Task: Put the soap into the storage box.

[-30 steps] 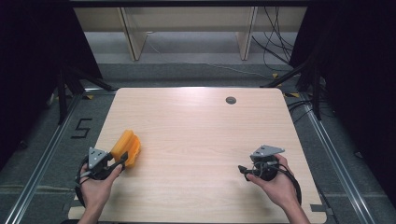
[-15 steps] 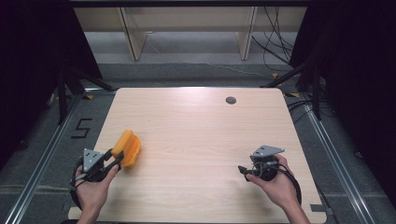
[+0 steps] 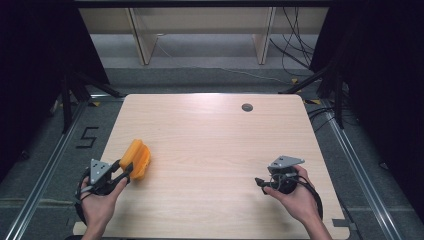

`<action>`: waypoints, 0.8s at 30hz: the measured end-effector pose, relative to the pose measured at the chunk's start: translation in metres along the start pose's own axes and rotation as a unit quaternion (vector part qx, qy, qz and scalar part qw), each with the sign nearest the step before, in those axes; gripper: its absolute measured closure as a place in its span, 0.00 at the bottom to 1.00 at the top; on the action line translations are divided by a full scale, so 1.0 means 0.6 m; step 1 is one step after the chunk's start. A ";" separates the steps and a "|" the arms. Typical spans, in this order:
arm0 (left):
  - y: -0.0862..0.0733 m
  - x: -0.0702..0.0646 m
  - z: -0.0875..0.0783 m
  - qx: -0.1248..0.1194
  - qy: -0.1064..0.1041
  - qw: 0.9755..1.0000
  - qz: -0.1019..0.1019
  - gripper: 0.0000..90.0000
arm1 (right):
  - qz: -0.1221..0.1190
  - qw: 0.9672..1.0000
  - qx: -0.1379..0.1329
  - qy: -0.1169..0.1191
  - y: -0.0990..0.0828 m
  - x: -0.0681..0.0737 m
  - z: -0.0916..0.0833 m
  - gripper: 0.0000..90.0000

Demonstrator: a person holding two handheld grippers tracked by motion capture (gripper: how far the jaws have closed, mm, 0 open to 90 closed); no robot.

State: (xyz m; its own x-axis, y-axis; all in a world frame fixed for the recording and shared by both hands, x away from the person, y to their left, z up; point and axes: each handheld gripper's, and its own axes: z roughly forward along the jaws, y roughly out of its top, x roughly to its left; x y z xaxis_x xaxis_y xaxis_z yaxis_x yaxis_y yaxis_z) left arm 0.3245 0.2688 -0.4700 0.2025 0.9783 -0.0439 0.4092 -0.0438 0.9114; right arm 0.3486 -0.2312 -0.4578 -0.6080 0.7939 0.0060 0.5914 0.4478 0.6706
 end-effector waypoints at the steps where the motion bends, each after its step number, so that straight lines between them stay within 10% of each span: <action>1: 0.000 0.000 0.000 0.000 0.000 1.000 0.000 0.55 | 0.000 1.000 0.001 0.000 0.000 0.000 0.000 0.42; 24: -0.003 0.015 0.007 0.016 -0.004 1.000 -0.014 0.40 | -0.003 1.000 0.000 0.003 0.000 0.000 0.000 0.42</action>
State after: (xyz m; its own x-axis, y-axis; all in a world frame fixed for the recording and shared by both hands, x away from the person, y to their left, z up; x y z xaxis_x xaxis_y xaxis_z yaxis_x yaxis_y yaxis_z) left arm 0.3292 0.2768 -0.4737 0.1987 0.9774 -0.0726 0.4423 -0.0233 0.8966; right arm 0.3486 -0.2315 -0.4580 -0.6141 0.7892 0.0063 0.5882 0.4524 0.6703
